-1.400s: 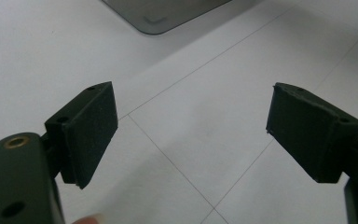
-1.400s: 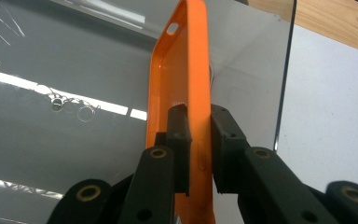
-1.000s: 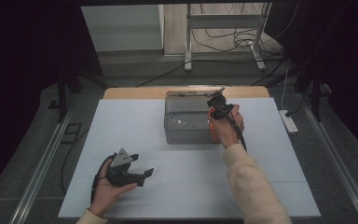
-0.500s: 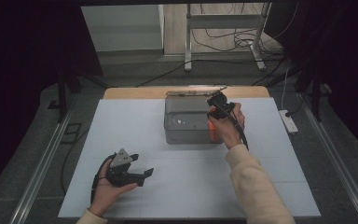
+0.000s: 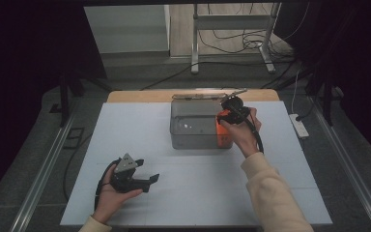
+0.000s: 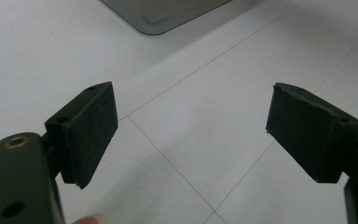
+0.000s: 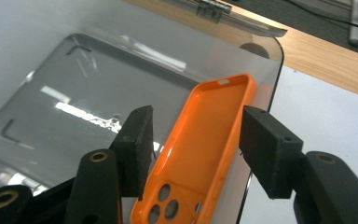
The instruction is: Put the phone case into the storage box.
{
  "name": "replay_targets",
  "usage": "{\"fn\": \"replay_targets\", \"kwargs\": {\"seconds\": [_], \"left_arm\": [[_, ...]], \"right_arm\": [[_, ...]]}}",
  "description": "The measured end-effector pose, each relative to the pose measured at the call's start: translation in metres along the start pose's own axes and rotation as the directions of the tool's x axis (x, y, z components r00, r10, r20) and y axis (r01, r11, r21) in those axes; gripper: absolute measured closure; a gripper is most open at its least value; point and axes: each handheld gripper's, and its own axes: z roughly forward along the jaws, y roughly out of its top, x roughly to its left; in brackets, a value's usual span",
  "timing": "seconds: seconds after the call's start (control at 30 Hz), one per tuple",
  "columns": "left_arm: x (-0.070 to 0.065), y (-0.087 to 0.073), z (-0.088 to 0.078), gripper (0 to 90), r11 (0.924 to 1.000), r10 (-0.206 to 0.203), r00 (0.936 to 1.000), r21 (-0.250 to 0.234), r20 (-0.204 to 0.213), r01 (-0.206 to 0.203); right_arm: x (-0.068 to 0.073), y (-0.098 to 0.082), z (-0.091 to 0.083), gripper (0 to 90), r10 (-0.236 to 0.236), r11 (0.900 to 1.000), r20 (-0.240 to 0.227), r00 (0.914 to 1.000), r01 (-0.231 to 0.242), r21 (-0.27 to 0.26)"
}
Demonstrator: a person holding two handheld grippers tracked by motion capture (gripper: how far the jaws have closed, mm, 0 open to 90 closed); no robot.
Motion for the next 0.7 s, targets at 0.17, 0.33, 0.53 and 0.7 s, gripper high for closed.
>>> {"fn": "replay_targets", "kwargs": {"seconds": [0.17,0.33,0.53,0.7], "left_arm": [[0.0,-0.001,-0.001,16.5,1.0,-0.005,1.0,0.0,0.0,0.005],[0.0,-0.001,-0.001,16.4,1.0,-0.005,1.0,0.004,0.0,0.005],[0.0,-0.001,-0.001,16.4,1.0,-0.007,1.0,0.001,-0.004,0.007],[-0.001,-0.001,-0.001,16.4,1.0,-0.008,0.9999,0.001,-0.008,0.008]], "right_arm": [[-0.002,-0.005,-0.006,43.8,0.002,1.0,-0.057,0.9984,-0.004,-0.023],[-0.007,-0.015,-0.018,42.2,-0.004,0.997,-0.142,0.9899,-0.007,-0.073],[-0.012,-0.026,-0.03,41.1,-0.012,0.993,-0.214,0.9767,-0.013,-0.117],[-0.013,-0.031,-0.035,39.9,-0.016,0.991,-0.244,0.9696,-0.017,-0.132]]}}
